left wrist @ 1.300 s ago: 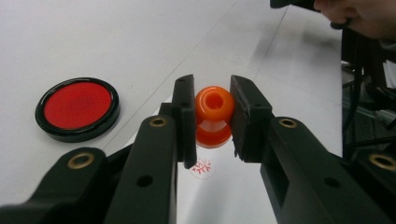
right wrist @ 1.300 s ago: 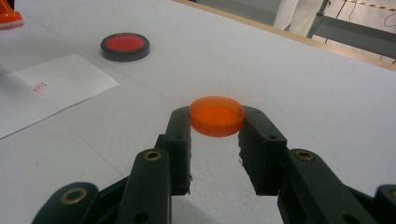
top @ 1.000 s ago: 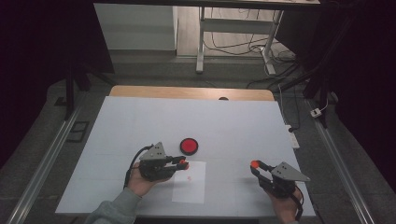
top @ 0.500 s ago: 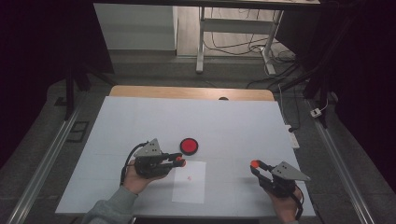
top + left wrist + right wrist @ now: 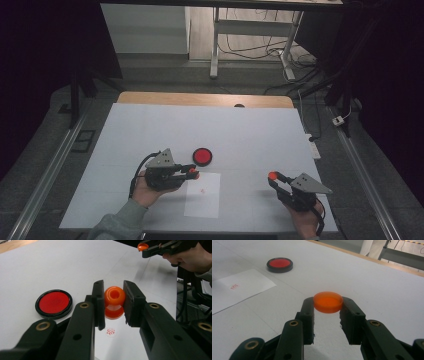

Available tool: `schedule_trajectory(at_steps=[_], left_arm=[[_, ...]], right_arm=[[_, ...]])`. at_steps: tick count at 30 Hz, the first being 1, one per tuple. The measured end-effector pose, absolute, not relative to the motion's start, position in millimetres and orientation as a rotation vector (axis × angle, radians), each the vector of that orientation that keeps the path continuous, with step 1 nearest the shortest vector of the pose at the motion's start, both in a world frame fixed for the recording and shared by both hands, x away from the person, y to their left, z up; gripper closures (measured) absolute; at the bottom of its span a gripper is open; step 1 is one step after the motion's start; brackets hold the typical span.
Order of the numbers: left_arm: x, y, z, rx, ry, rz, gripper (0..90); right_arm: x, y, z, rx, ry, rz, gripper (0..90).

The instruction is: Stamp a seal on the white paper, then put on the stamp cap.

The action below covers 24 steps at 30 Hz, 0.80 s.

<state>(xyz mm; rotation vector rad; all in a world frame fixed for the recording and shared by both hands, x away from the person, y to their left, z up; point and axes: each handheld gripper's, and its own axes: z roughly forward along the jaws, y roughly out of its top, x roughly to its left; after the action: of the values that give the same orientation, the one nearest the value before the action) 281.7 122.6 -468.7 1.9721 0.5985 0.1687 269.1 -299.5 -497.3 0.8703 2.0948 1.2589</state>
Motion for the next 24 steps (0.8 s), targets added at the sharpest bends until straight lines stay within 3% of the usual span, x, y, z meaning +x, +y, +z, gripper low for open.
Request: schedule_trajectory(at_steps=[24], left_arm=[[282,117,-472,1.977,0.595,0.151,71.9]], right_arm=[[268,-275,-499,0.811,2.152,1.315,64.2]])
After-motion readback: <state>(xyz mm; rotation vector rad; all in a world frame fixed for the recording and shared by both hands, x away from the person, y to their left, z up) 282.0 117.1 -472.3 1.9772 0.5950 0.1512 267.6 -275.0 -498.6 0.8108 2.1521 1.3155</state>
